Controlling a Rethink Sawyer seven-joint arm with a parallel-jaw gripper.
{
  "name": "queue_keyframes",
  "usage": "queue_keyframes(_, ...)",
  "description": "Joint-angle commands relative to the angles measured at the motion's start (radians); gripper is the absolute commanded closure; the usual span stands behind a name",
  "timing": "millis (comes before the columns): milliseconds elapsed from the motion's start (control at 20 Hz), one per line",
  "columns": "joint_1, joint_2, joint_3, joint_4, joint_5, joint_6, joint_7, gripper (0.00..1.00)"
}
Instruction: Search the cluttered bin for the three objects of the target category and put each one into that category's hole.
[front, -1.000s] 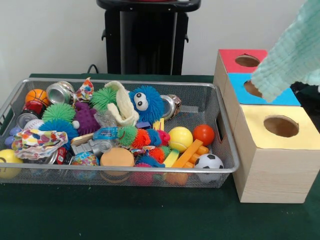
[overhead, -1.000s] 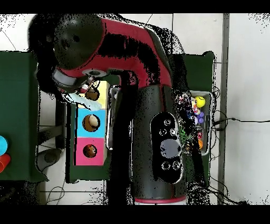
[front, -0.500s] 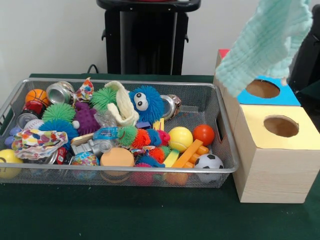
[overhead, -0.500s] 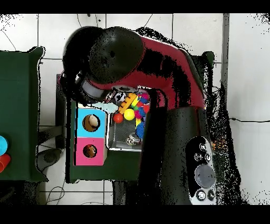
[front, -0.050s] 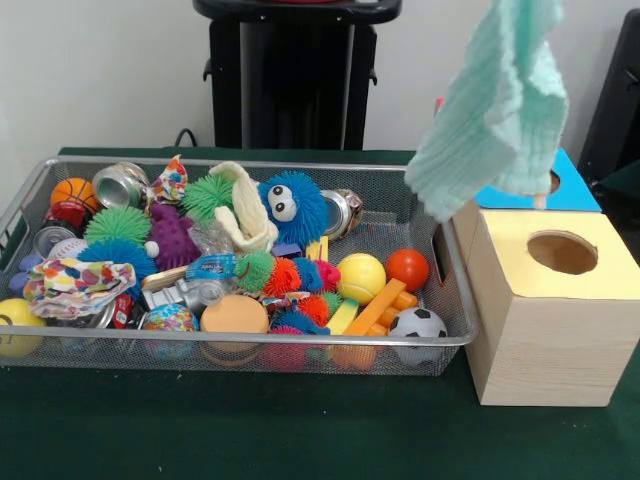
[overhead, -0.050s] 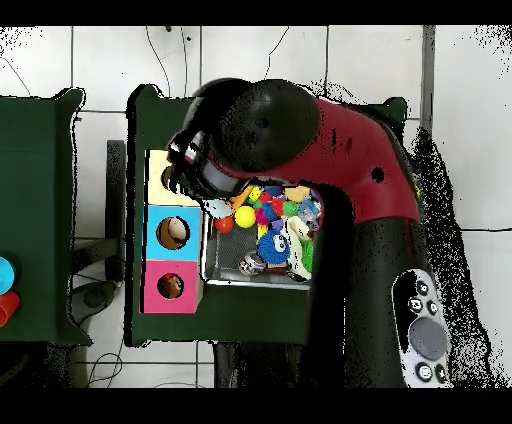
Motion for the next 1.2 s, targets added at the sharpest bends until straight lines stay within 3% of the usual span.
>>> queue_keyframes(50,-0.073,0.089,0.124,0.156,-0.173,-0.204,-0.401,1.00)
queue_keyframes(700,-0.045,0.147,0.108,0.055,-0.414,-0.329,-0.315,1.00)
queue_keyframes(1200,-0.052,0.164,0.168,0.063,-0.445,-0.323,-0.302,1.00)
